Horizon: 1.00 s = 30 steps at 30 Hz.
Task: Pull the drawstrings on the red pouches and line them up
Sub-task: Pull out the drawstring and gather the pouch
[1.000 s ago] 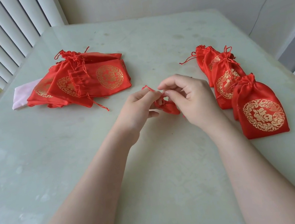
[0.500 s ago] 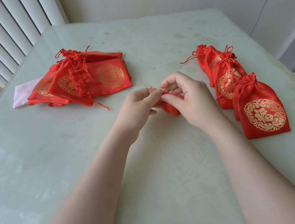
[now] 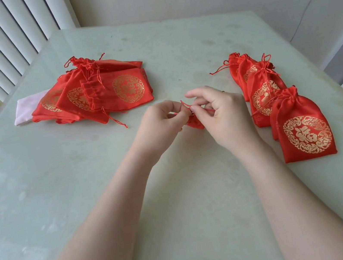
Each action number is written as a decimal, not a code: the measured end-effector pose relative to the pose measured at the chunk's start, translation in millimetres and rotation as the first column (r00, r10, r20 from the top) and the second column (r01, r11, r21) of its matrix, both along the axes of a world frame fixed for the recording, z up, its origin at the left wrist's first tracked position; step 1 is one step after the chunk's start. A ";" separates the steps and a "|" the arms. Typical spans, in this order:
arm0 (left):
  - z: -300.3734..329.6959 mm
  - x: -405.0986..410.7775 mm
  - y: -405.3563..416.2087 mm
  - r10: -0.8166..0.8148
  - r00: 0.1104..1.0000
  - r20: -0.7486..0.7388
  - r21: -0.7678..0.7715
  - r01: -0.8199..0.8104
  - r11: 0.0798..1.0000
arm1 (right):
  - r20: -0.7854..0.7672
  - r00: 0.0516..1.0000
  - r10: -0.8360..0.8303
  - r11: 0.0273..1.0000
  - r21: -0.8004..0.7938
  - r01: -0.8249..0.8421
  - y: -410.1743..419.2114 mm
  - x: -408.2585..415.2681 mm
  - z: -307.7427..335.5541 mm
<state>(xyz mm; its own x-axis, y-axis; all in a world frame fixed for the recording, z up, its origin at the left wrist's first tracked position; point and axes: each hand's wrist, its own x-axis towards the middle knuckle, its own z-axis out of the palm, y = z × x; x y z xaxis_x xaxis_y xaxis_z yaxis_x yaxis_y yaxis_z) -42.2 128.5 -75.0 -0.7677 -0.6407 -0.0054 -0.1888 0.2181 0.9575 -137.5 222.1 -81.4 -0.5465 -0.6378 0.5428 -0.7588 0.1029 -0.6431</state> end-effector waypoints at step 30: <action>-11.8 -2.2 -7.5 -0.067 0.972 -0.227 -0.594 -0.083 0.800 | 0.912 0.350 0.212 0.966 -0.141 -0.217 2.0 -1.6 6.6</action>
<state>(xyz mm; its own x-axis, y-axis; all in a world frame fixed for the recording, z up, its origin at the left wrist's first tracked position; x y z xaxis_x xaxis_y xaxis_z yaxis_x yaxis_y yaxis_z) -44.4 121.0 -86.7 -0.6938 -0.4643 0.5505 0.0105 0.7579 0.6523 -139.1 224.1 -74.8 -0.5471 -0.8128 -0.2001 0.2982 0.0341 -0.9539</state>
